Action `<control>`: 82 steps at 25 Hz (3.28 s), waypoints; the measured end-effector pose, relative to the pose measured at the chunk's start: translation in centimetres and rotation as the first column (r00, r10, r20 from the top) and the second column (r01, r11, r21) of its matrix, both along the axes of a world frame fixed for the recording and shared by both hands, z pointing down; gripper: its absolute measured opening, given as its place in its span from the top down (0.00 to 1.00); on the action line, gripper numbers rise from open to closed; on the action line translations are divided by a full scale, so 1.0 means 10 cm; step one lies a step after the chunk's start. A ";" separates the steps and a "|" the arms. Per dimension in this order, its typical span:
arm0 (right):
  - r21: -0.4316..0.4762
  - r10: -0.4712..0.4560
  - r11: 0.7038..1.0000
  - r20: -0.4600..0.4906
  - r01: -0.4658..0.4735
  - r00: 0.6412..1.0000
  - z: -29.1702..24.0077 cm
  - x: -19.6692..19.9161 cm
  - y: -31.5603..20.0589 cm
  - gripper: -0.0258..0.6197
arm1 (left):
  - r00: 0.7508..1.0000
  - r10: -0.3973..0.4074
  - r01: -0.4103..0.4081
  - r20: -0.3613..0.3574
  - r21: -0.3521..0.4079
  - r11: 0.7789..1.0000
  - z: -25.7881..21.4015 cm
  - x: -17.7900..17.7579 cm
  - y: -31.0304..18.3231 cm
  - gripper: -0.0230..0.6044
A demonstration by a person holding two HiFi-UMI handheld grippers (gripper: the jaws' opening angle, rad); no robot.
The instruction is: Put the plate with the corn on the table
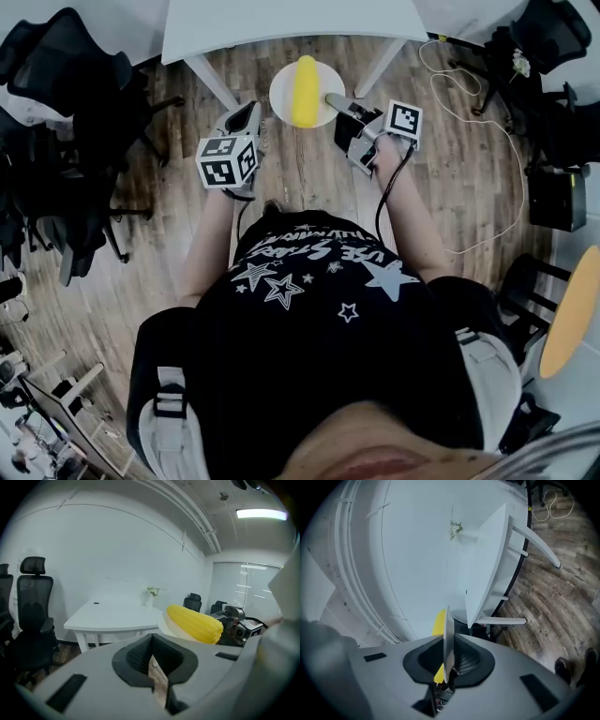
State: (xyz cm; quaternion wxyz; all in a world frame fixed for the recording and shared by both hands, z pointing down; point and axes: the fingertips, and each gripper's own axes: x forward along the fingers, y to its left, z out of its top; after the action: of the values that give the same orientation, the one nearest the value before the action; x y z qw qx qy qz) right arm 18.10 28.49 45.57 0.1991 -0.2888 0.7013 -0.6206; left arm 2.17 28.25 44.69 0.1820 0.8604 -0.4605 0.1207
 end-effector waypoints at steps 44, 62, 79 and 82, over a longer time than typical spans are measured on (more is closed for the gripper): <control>0.040 -0.005 0.999 0.038 0.004 0.999 0.11 -0.33 -1.72 0.90 | 1.000 -0.015 0.013 -0.024 -0.053 0.998 0.29 -0.40 -1.82 0.95; 0.041 0.012 0.999 -0.007 -0.012 1.000 0.14 -1.15 -2.83 0.90 | 0.996 -0.022 0.018 -0.089 -0.049 0.999 0.31 -1.26 -2.89 0.95; 0.039 -0.128 0.991 0.016 0.127 0.992 0.28 -1.40 -4.20 0.90 | 0.984 -0.160 0.156 -0.083 -0.053 0.986 0.34 -1.54 -3.94 0.95; 0.030 -0.163 0.986 0.002 0.163 0.987 0.32 -1.40 -4.50 0.90 | 0.980 -0.186 0.182 -0.073 -0.065 0.981 0.38 -1.52 -4.21 0.95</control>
State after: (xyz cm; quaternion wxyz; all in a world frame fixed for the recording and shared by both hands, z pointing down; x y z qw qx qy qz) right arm 4.11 -16.55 48.81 0.1535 -0.2260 0.7314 -0.6248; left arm -13.05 -13.90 48.50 0.2353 0.8125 -0.5269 0.0826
